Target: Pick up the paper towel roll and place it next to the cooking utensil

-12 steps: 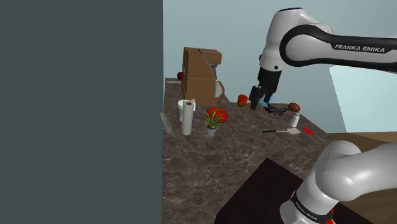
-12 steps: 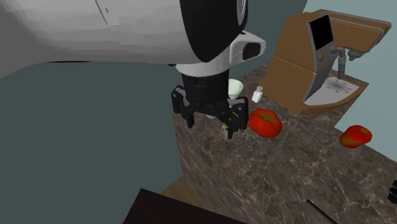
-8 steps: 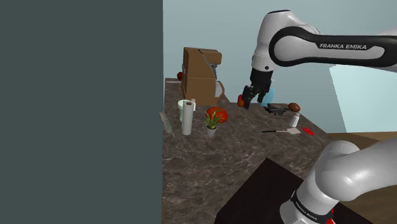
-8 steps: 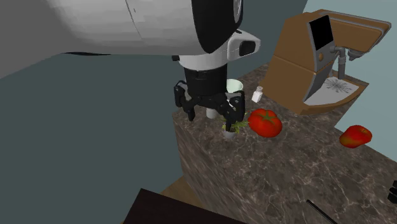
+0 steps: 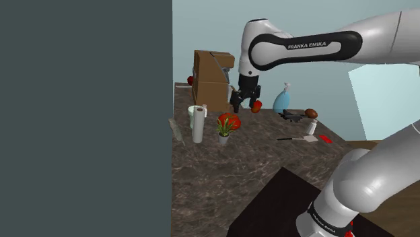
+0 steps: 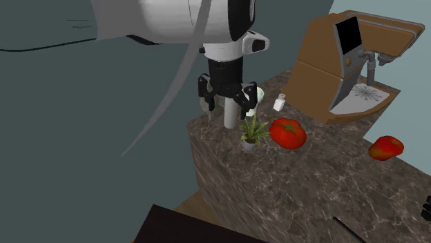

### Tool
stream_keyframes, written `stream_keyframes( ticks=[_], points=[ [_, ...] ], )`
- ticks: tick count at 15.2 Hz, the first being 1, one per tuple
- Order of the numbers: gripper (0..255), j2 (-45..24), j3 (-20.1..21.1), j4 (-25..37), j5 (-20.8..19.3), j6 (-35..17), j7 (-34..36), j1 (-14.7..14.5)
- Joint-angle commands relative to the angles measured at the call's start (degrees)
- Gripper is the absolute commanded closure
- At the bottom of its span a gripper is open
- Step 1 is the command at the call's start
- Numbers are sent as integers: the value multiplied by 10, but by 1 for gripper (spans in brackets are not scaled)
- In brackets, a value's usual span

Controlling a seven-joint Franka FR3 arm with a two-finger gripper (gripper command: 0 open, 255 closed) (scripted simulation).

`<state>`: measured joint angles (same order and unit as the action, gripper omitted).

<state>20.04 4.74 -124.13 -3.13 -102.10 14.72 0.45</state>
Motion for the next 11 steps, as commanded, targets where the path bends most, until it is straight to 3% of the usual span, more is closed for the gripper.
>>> stream_keyframes(
  ticks=[1,11],
  points=[
    [0,-49,3,35,0,-9,11,1],
    [0,-295,13,262,-5,-4,61,-3]
  ],
)
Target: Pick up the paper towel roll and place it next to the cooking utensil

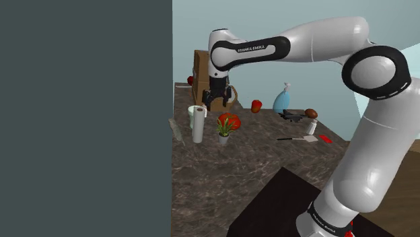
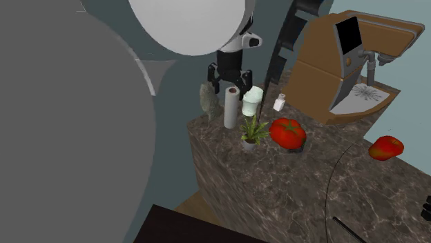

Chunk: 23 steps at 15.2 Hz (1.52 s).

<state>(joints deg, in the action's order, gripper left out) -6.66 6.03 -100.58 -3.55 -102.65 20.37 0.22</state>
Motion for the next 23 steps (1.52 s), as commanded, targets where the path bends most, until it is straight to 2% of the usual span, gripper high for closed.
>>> stream_keyframes(
  ticks=[1,7,15,22,23],
  points=[
    [0,-53,0,55,-2,6,8,-2],
    [0,-213,-3,253,-5,56,28,-12],
    [0,-210,-3,190,-6,-4,29,-9],
    [0,-210,-3,190,-6,-3,29,-9],
    [255,-210,-3,190,-6,-3,29,-9]
  ],
)
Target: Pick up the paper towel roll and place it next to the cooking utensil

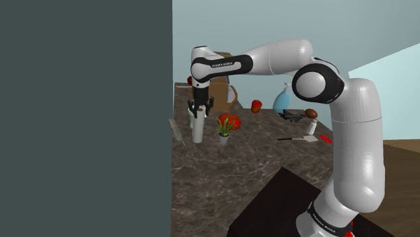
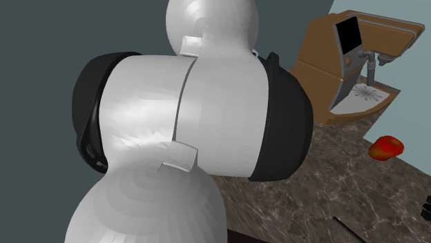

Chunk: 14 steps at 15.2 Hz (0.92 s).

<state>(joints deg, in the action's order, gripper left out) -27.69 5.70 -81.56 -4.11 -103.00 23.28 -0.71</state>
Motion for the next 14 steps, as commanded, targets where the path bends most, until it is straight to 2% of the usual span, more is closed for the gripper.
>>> stream_keyframes(
  ticks=[1,9,14],
  points=[
    [255,0,0,0,0,0,0,0],
    [255,0,0,0,0,0,0,0],
    [255,5,0,30,1,36,-1,-1]
  ],
)
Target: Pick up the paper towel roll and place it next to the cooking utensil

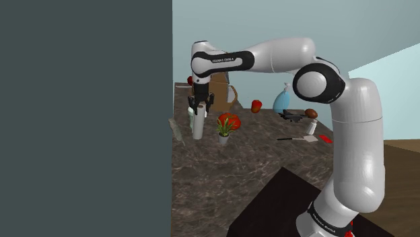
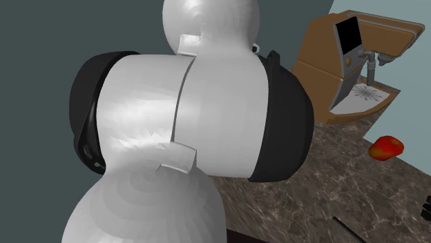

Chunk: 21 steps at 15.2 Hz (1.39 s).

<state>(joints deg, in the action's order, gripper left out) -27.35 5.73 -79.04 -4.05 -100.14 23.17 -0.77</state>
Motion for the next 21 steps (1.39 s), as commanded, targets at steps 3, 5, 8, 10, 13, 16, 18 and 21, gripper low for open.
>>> stream_keyframes(
  ticks=[3,5,8,10,13,16,18,21],
  points=[
    [255,3,0,26,1,29,-1,-1],
    [255,4,0,41,1,45,-2,-1],
    [255,3,1,65,1,68,-2,-2],
    [255,1,1,83,1,84,-3,-2],
    [255,40,-3,46,4,85,-19,12],
    [255,93,-10,-10,8,82,-45,32],
    [255,126,-16,-40,10,83,-63,45],
    [255,170,-27,-78,13,88,-92,63]
  ],
)
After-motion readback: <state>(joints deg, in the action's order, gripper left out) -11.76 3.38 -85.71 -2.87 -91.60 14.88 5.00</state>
